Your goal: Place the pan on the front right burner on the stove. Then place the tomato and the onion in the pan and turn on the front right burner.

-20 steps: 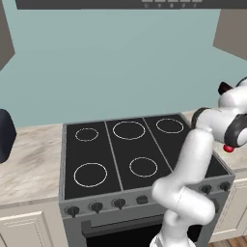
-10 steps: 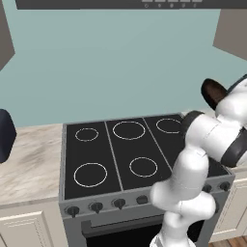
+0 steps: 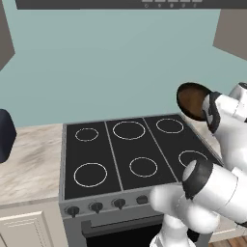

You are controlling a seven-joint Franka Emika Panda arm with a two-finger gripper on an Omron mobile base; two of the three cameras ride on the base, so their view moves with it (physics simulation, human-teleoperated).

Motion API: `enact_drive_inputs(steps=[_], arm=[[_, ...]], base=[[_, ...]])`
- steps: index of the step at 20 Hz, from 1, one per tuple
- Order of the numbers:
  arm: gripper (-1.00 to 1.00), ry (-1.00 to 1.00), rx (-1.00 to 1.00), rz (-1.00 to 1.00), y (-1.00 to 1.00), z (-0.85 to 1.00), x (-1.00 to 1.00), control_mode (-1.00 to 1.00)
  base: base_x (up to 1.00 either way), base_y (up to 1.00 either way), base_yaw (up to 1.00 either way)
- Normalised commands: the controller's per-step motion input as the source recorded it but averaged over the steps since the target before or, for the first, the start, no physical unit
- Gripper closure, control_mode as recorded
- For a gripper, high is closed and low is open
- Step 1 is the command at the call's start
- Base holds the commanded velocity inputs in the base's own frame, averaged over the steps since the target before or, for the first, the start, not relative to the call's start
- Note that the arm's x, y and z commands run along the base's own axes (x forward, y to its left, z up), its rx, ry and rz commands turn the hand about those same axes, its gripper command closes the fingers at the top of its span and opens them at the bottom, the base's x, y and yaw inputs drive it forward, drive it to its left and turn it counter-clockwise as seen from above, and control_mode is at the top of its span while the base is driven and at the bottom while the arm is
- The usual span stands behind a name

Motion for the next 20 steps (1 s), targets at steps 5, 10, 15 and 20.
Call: enact_drive_inputs(steps=[5, 10, 15, 20], arm=[[1.0, 0.01, -0.01, -0.43, 0.76, 0.0, 0.0, -1.0], [1.0, 0.11, 0.0, -0.59, 0.56, 0.0, 0.0, -1.0], [1.0, 0.17, 0.02, -0.58, 0.61, 0.0, 0.01, -1.0], [1.0, 0.11, 0.13, -0.51, 0.63, 0.04, 0.0, -1.0]], base=[[0.0, 0.0, 0.0], [0.0, 0.0, 0.0], [0.0, 0.0, 0.0], [0.0, 0.0, 0.0]])
